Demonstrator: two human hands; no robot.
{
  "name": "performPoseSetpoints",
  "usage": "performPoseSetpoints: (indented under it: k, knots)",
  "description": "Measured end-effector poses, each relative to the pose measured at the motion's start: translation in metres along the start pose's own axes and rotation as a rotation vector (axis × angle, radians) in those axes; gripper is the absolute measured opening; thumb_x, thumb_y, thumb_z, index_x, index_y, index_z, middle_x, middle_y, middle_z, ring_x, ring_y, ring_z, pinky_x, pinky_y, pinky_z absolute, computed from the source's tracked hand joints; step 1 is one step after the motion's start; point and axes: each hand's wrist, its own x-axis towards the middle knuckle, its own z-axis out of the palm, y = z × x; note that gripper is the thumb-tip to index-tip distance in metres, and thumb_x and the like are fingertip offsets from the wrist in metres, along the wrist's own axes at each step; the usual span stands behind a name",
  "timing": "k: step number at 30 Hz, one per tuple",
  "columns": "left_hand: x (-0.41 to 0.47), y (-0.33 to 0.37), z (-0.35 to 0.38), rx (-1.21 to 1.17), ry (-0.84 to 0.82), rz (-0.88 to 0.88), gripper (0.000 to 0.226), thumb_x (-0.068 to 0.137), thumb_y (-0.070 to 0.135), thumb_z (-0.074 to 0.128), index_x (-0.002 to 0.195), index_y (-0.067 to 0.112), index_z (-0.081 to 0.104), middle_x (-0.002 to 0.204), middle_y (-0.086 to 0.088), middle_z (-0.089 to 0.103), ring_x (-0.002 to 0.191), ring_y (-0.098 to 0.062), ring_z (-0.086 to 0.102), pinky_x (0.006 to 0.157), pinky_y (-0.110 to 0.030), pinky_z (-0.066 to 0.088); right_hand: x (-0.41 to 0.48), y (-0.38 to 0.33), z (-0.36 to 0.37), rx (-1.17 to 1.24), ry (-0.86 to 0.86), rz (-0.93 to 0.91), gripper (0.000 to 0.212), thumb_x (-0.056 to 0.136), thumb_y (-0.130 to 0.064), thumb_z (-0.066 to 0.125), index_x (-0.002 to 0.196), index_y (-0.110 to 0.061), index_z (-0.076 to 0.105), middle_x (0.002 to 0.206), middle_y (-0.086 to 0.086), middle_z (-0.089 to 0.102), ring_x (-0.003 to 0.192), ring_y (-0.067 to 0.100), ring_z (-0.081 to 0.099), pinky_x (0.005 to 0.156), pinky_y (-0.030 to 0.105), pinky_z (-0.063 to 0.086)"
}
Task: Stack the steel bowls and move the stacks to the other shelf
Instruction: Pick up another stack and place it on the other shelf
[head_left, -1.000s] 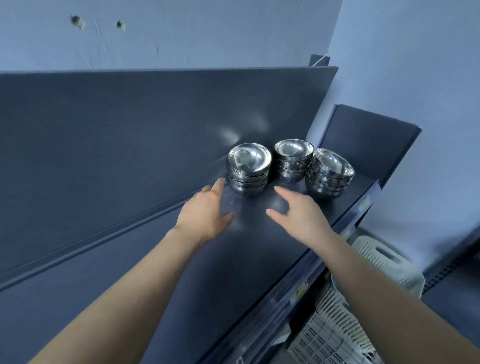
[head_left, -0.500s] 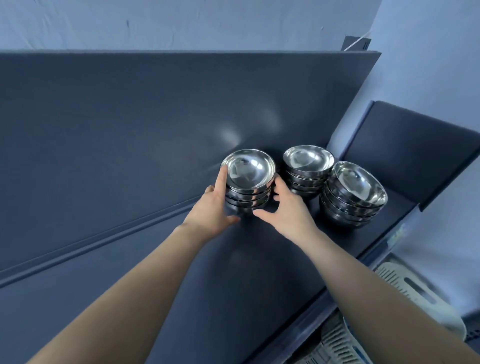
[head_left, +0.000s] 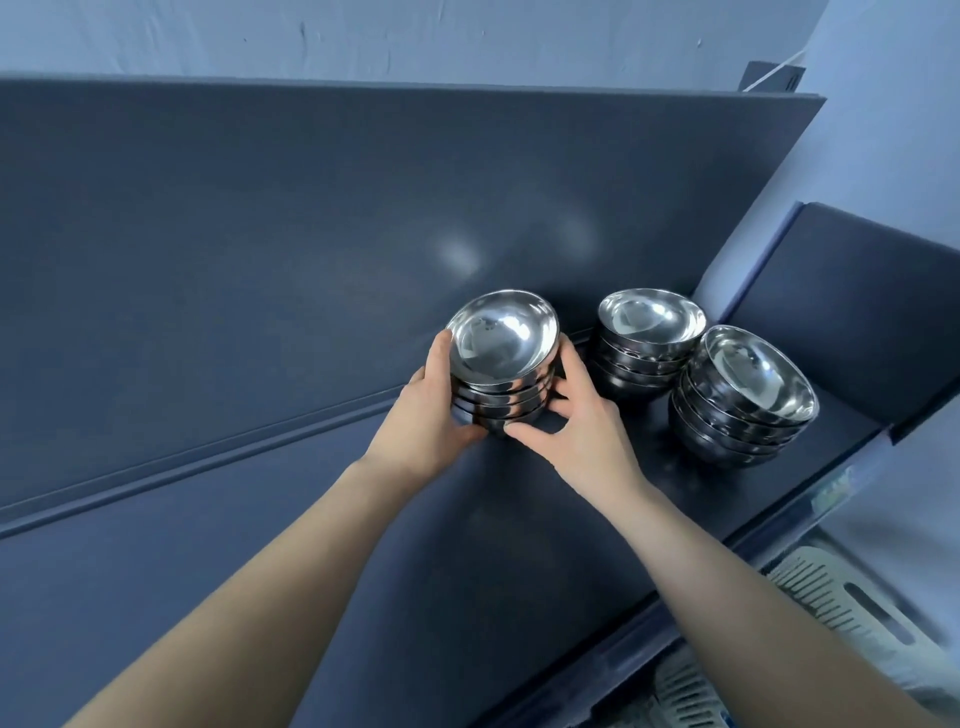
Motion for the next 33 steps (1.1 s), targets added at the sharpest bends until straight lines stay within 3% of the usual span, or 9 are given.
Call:
performPoseSetpoints:
  k: [2,4,8,13,15,23,26,30,33]
  knots:
    - [-0.012,0.002,-0.012,-0.007,0.032,0.002,0.098,0.072,0.017,0.082,0.144,0.028,0.018,0.1,0.015,0.056,0.103,-0.009,0.053,0.075,-0.001,0.038,-0.007,-0.011,0.003,-0.007,-0.019,-0.023,0.108,0.072,-0.031,0.085,0.151,-0.047,0.013,0.119,-0.025,0.061,0.108,-0.005,0.062,0.092,0.015,0.046]
    - [-0.029,0.004,-0.027,-0.002,0.062,0.007,0.1,0.071,0.023,0.084,0.145,0.029,0.017,0.108,0.016,0.057,0.107,-0.011,0.053,0.084,-0.011,0.041,-0.015,-0.025,0.009,-0.004,-0.035,-0.046,0.107,0.072,-0.033,0.085,0.15,-0.049,0.013,0.122,-0.022,0.063,0.11,-0.004,0.062,0.092,0.015,0.046]
    - [-0.066,0.009,-0.061,0.028,0.115,-0.004,0.1,0.071,0.028,0.084,0.146,0.029,0.017,0.108,0.021,0.053,0.11,-0.011,0.054,0.091,-0.022,0.044,-0.032,-0.056,0.024,0.015,-0.067,-0.085,0.105,0.071,-0.031,0.085,0.149,-0.05,0.017,0.116,-0.027,0.064,0.107,-0.007,0.062,0.082,-0.002,0.038]
    - [-0.129,0.004,-0.115,0.045,0.212,-0.071,0.099,0.071,0.027,0.083,0.145,0.034,0.019,0.098,0.037,0.048,0.095,0.008,0.052,0.078,0.001,0.038,-0.063,-0.109,0.06,0.043,-0.141,-0.167,0.103,0.071,-0.032,0.085,0.149,-0.049,0.019,0.114,-0.027,0.062,0.109,-0.004,0.061,0.082,-0.003,0.037]
    - [-0.156,0.001,-0.139,0.044,0.245,-0.095,0.1,0.07,0.026,0.083,0.146,0.035,0.019,0.1,0.039,0.046,0.097,0.007,0.051,0.076,0.003,0.035,-0.078,-0.132,0.077,0.046,-0.172,-0.202,0.103,0.071,-0.033,0.085,0.148,-0.05,0.019,0.111,-0.03,0.06,0.109,-0.003,0.061,0.083,-0.002,0.037]
    - [-0.282,-0.021,-0.238,0.091,0.357,-0.199,0.101,0.069,0.025,0.084,0.145,0.035,0.02,0.102,0.037,0.048,0.099,0.003,0.053,0.073,0.005,0.035,-0.15,-0.228,0.161,0.079,-0.29,-0.315,0.102,0.07,-0.033,0.086,0.145,-0.053,0.02,0.101,-0.039,0.055,0.105,-0.006,0.059,0.08,-0.001,0.037]
    - [-0.327,-0.029,-0.274,0.12,0.406,-0.242,0.1,0.069,0.028,0.083,0.146,0.033,0.02,0.104,0.033,0.049,0.096,0.001,0.052,0.075,-0.008,0.037,-0.175,-0.263,0.196,0.114,-0.344,-0.353,0.104,0.07,-0.034,0.086,0.147,-0.051,0.018,0.109,-0.03,0.06,0.107,-0.005,0.058,0.087,0.008,0.039]
    - [-0.383,-0.044,-0.316,0.145,0.485,-0.311,0.103,0.068,0.031,0.084,0.147,0.034,0.018,0.111,0.024,0.051,0.098,0.0,0.052,0.082,-0.013,0.036,-0.203,-0.304,0.245,0.163,-0.423,-0.413,0.103,0.071,-0.033,0.086,0.145,-0.054,0.018,0.1,-0.039,0.055,0.094,-0.021,0.054,0.077,-0.006,0.035]
    - [-0.42,-0.057,-0.344,0.163,0.553,-0.37,0.105,0.068,0.032,0.084,0.148,0.034,0.016,0.118,0.018,0.056,0.105,-0.005,0.056,0.084,-0.016,0.039,-0.219,-0.335,0.28,0.191,-0.498,-0.467,0.104,0.07,-0.034,0.086,0.147,-0.052,0.019,0.105,-0.033,0.057,0.095,-0.019,0.054,0.077,-0.005,0.036]
